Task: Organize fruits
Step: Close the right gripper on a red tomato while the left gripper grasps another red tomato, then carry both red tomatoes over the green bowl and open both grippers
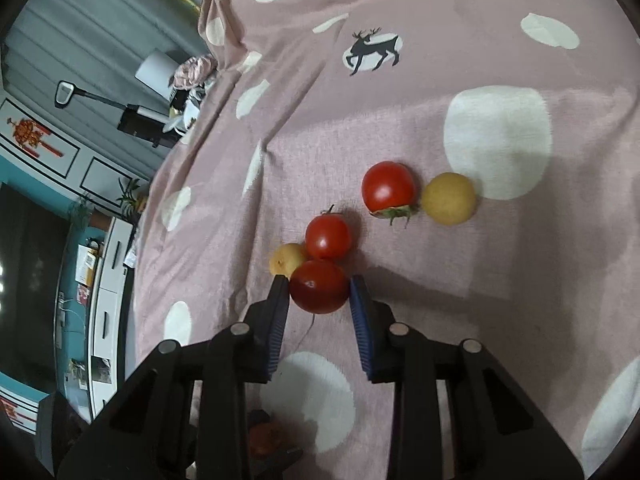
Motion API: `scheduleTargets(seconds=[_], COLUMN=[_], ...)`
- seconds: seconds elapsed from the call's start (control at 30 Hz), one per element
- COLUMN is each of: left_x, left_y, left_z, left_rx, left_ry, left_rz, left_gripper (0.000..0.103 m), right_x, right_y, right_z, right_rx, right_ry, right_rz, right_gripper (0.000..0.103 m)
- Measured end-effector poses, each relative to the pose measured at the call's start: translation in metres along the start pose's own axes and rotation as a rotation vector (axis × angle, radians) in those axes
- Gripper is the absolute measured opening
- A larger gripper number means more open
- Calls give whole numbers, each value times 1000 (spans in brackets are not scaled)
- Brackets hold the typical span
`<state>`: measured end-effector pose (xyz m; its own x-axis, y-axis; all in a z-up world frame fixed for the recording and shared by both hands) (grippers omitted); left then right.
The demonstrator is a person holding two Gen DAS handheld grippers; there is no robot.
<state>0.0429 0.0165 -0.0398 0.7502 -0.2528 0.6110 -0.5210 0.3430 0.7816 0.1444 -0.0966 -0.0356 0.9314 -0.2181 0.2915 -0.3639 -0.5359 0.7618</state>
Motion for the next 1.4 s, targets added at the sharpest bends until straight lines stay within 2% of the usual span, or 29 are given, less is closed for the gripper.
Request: scheduleTargets(seconds=[0.1,0.23,0.4,0.57,0.73,0.83,0.97,1.07,1.17,1.23,1.33,1.4], left_x=[1,4,16,26,28,34,47,63,79,91,112,126], left_y=[5,13,18,19,8,8,17,22,23,19,11,3], left_z=[-2,10,22,37,54,60,76,96,126,147,180,207], left_rx=[22,-40,-49,-52,-66,-58,-104,-93,-151,-175,-199,-263], left_ry=[25,22,16,3,-35,-60,-70,-111,-155,-181,-214,-245], left_rz=[25,68,109,162,139,154,182,216,213,202,214,207], left_gripper=[28,28,28,28,28,28,28,28,28,28,29,29], right_x=[-1,-5,-16,-22,-26,-34,-44,-44,-41,-43,-44,-45], right_y=[18,41,70,109,145,167,193,214,231,237,243,250], right_z=[2,5,7,17,37,56,77,92,105,114,138,151], right_rx=[-1,3,-3,-46,-85,-125,-163,-122,-123,-153,-271,-274], right_ry=[1,1,23,48,44,36,29,-16,-36,-49,-91,-99], right_rz=[29,56,74,148,216,254,289,330,372,385,410,432], right_gripper=[31,31,32,32,32,32,32,32,32,32,32,32])
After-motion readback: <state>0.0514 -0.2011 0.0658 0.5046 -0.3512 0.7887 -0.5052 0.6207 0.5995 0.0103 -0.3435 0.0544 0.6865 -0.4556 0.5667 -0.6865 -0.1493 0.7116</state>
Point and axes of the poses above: each gripper's, at about its wrist camera, not at the fingertips, and y roughly against the way its jaws point, z to its right, x to its top, the point moved 6 cm from there along -y, roughly the way its jaws point, and after that the axes turned 8 degrees about -y, right-handed, at the moved point
